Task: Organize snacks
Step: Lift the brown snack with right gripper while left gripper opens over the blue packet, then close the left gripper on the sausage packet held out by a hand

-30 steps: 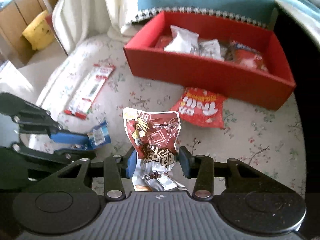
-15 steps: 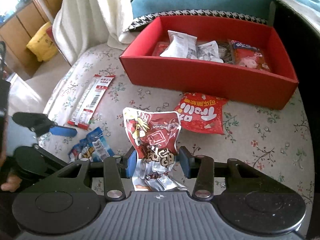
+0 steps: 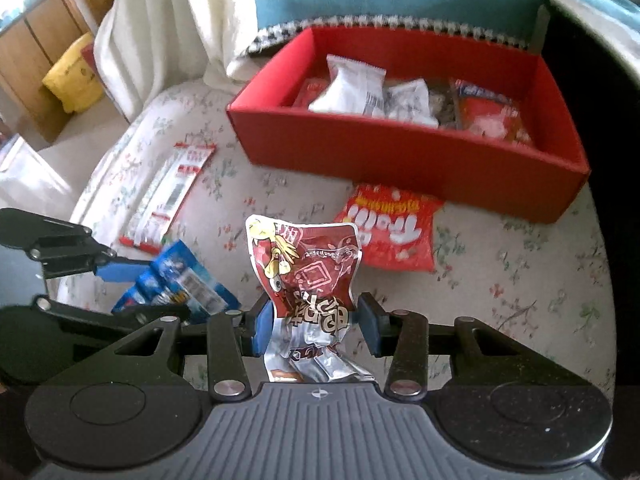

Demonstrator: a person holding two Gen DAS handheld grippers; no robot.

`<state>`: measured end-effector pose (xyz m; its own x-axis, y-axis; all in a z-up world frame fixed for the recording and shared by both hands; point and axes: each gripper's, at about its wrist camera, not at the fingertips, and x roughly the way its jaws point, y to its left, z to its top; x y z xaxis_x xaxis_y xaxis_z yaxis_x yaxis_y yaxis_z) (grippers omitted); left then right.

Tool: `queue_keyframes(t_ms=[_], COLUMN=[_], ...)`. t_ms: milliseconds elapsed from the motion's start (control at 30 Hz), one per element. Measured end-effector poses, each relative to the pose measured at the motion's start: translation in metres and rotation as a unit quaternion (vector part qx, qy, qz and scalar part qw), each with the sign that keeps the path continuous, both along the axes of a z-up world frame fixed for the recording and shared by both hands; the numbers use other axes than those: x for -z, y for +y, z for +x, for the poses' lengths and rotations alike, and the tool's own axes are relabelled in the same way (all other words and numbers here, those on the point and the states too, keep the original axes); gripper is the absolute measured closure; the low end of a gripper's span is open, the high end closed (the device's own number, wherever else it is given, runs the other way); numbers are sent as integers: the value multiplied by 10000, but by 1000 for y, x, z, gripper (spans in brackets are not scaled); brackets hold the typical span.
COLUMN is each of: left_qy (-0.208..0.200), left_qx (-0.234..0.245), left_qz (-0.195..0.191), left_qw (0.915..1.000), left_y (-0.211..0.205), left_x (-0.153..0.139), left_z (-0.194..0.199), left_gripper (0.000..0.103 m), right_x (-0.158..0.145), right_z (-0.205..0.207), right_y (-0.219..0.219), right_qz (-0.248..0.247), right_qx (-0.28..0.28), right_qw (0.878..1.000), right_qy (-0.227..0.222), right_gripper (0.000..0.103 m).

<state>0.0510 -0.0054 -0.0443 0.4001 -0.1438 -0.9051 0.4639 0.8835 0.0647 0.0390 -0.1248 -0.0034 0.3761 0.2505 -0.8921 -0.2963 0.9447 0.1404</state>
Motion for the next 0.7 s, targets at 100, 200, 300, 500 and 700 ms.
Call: queue_keyframes(t_ms=[100, 200, 300, 500, 700], left_qy=[0, -124, -120, -418, -487], left_qx=[-184, -124, -84, 335, 400], left_qz=[-91, -58, 12, 1040, 923], left_qw=[9998, 9998, 9999, 9931, 9937], left_y=[4, 4, 1, -24, -26], left_x=[-4, 2, 7, 38, 24], left_z=[9, 7, 4, -11, -18], left_gripper=[83, 81, 57, 19, 78], right_x=[-6, -7, -6, -10, -13], right_z=[5, 8, 7, 6, 3], right_y=[-2, -5, -4, -6, -7], right_qz=[1, 7, 26, 79, 54], right_qx=[111, 198, 169, 135, 113], right_qw=[9999, 9997, 9998, 9998, 9998], right_qy=[-104, -106, -75, -122, -174], right_gripper=[51, 51, 51, 51, 51])
